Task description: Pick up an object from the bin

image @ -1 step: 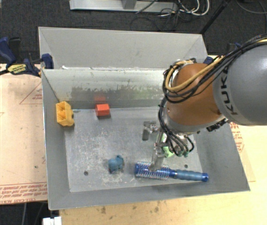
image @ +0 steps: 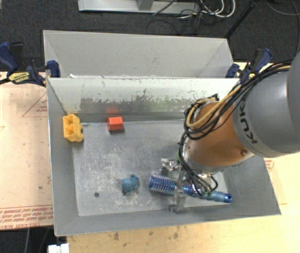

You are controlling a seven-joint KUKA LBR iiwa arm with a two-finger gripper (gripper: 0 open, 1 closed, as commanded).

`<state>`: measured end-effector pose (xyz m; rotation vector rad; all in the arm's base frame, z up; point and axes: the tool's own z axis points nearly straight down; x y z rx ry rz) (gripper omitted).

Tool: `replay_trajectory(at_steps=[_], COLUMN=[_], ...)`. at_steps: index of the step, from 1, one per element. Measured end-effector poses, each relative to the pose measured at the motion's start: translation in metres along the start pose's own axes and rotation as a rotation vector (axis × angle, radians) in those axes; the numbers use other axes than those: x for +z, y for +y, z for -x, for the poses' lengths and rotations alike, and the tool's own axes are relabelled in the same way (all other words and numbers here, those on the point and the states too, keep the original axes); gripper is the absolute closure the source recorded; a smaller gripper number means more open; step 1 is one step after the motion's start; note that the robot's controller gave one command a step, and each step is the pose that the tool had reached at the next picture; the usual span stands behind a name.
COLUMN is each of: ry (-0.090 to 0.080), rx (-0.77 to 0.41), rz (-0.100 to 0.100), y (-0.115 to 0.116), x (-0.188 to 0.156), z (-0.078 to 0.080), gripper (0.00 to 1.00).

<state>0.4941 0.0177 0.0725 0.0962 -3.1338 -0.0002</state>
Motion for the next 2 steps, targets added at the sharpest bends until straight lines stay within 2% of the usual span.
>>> replay_trajectory(at_steps=[1, 2], ry=[-0.005, -0.015], rx=[-0.001, 0.021], rz=[0.001, 0.001], y=[0.001, 0.007], x=[-0.003, -0.146], z=[0.002, 0.001], gripper=[1.0, 1.0])
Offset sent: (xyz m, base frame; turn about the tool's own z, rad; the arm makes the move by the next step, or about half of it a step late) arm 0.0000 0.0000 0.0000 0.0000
